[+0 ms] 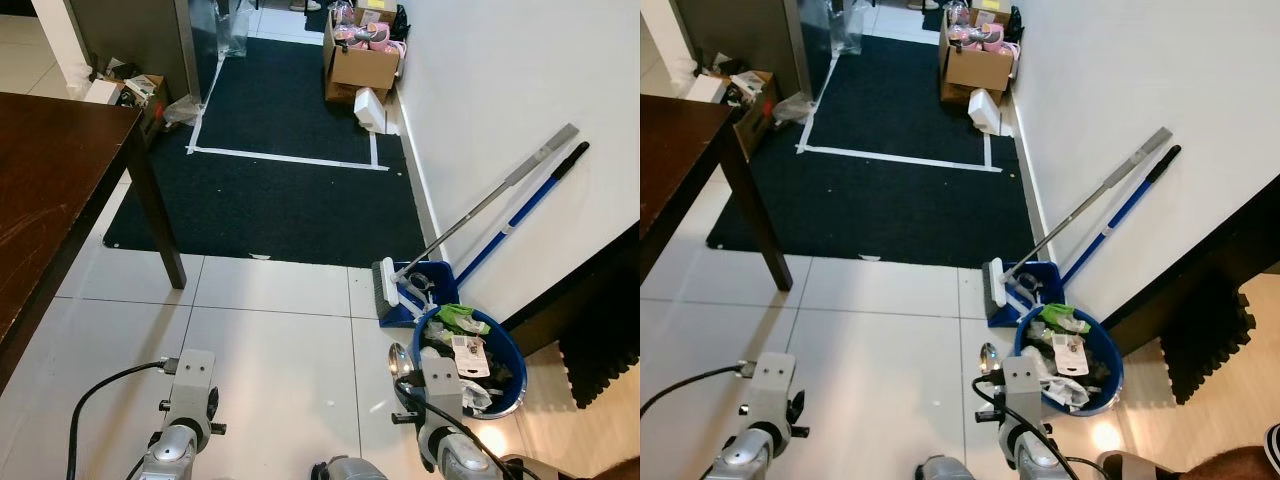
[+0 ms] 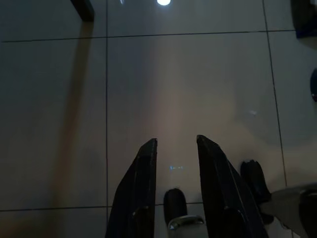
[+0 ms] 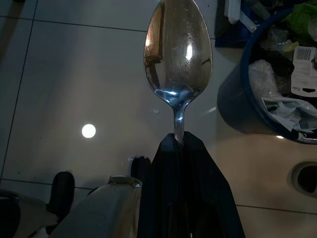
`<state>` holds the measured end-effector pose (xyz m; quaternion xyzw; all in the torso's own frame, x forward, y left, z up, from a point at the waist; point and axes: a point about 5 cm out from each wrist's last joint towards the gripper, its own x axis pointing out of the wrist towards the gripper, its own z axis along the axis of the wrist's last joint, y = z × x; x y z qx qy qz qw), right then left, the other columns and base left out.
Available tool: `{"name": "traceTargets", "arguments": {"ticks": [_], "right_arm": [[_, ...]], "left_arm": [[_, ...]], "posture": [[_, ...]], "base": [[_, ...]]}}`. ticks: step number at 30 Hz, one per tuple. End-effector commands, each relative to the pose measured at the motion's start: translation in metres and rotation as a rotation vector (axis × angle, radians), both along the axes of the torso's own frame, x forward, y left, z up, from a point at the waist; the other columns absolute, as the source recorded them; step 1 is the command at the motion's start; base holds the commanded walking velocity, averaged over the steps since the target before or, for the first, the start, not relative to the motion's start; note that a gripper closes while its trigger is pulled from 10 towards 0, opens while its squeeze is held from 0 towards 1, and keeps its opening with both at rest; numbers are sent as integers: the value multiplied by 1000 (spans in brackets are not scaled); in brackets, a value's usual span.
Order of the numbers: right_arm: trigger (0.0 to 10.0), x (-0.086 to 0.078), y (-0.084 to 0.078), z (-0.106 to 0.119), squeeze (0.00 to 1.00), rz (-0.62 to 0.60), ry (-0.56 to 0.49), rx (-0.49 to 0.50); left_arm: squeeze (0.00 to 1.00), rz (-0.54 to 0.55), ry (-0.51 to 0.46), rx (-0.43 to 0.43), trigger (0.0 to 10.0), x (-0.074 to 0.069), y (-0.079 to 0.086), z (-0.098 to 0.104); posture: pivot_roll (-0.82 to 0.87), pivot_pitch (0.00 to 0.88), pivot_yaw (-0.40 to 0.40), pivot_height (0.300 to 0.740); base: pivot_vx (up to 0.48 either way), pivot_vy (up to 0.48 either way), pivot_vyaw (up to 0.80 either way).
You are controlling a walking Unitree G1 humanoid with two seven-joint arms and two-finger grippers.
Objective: Setting the table
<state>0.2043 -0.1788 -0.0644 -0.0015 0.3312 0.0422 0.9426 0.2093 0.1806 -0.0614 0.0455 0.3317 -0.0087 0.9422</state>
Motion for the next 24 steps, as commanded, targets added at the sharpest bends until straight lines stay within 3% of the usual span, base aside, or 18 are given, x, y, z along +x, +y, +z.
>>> {"name": "traceTargets", "arguments": {"ticks": [1,2,4,5,6,7,8,14,24], "right_arm": [[10000,-3,-1,-2,0,-4,20,3],[4039,-3,0,-2,0,1,16,20],[4039,-3,0,-2,0,1,16,21],[78,-4,0,-2,0,-5,17,20],[6353,-4,-1,-3,0,-13,24,7],[6353,-4,-1,-3,0,-13,24,7],[10000,-7,-2,-5,0,-37,49,21],[10000,-15,-4,-12,0,-50,131,51],[10000,-11,5,-9,0,9,101,97]], "left_arm": [[0,-5,31,1,10000,-5,-2,-4],[0,-6,32,1,10000,-5,-3,-4],[0,-7,32,1,10000,-5,-3,-4],[0,-8,32,1,10000,-5,-3,-4],[0,-9,33,1,10000,-5,-3,-4],[0,-9,33,1,10000,-5,-3,-4],[0,-13,33,1,10000,-6,-3,-5],[0,-44,52,-26,10000,-7,-6,-6],[0,-37,66,-101,10000,-8,-11,-7]], "posture": [[56,44,-55,740],[55,43,-55,740],[55,43,-55,740],[55,40,-54,740],[55,37,-54,740],[55,37,-54,740],[54,34,-54,740],[57,26,-56,740],[59,26,-57,740]], "base": [[0,0,0],[0,0,0],[0,0,0],[0,0,0],[0,0,0],[0,0,0],[0,0,0],[0,0,0],[0,0,0]]}}
